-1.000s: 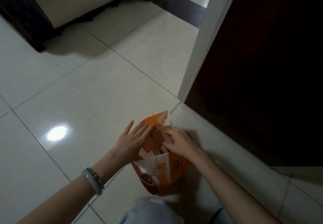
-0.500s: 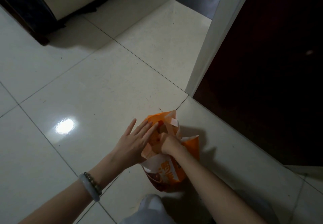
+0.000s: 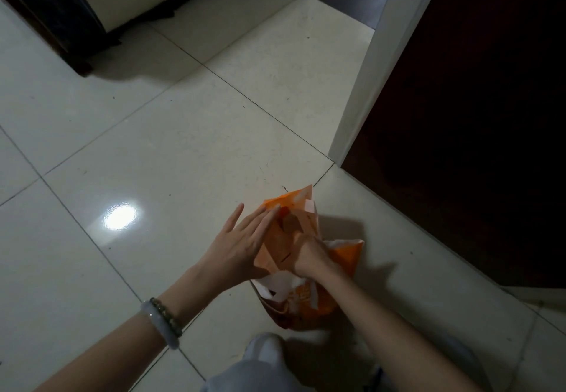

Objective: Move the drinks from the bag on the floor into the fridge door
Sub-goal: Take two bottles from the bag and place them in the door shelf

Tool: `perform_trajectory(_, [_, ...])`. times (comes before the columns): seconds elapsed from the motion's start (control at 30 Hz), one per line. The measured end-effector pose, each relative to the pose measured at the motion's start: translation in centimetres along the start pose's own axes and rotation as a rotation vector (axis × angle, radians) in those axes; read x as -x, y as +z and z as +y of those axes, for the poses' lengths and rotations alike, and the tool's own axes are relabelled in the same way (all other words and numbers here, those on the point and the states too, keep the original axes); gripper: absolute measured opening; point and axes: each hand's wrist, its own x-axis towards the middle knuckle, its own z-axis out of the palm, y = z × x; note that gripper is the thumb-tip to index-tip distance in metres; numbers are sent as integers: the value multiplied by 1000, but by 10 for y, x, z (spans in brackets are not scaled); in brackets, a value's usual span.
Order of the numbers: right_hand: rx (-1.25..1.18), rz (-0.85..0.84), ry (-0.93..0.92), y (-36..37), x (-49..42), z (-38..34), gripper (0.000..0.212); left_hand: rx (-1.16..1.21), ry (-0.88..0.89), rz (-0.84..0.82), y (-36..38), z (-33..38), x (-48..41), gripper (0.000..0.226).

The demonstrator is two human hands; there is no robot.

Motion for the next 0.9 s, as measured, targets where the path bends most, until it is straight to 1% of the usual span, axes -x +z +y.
perform_trajectory(0.03, [-29,5,26,-2,4,6,39,-27,-4,29,3,1,-2,128])
perform_trajectory(0.07, [-29,25,44,-2,6,15,35,-19,-8,4,1,7,-3,129])
perform_trajectory(0.1, [-65,41,67,-6,10,21,37,-24,-13,24,4,10,-4,131])
perform_trajectory(0.13, [-107,63,81,-9,13,26,47,-7,-24,-7,2,11,-4,132])
perform_trajectory(0.17, [-171,89,111,-18,19,25,63,-28,-29,28,3,11,-4,132])
perform_trajectory(0.2, [-240,116,135,-29,27,25,77,-18,-33,2,0,13,-4,132])
perform_trajectory(0.23, [-269,141,161,-39,34,28,80,-19,-39,11,-1,14,-4,131])
perform_trajectory(0.3, [-284,206,173,-56,48,39,67,23,-63,-27,-2,13,-3,127])
perform_trajectory(0.33, [-294,248,164,-64,57,43,62,14,-35,-13,-5,14,-3,126])
perform_trajectory(0.4, [-355,296,171,-76,75,52,58,-24,76,4,-10,17,-7,120])
perform_trajectory(0.47, [-441,340,176,-84,93,63,59,-49,214,39,-17,25,-19,104])
perform_trajectory(0.5, [-469,365,173,-87,101,67,58,-49,251,23,-22,31,-28,96])
perform_trajectory(0.53, [-486,388,167,-91,109,69,56,-49,262,-35,-26,38,-38,88])
perform_trajectory(0.6, [-530,408,155,-96,121,70,53,-38,210,-199,-30,50,-64,74])
perform_trajectory(0.63, [-555,410,144,-96,125,70,53,6,143,-264,-28,55,-79,65])
perform_trajectory(0.7, [-592,421,119,-96,132,68,54,87,-40,-400,-21,63,-108,44])
perform_trajectory(0.77, [-602,442,104,-95,137,65,57,122,-210,-502,-8,71,-123,36])
perform_trajectory(0.83, [-599,461,99,-93,140,63,58,207,-295,-491,18,75,-123,32])
perform_trajectory(0.9, [-608,466,89,-91,144,61,56,346,-384,-384,43,74,-112,30])
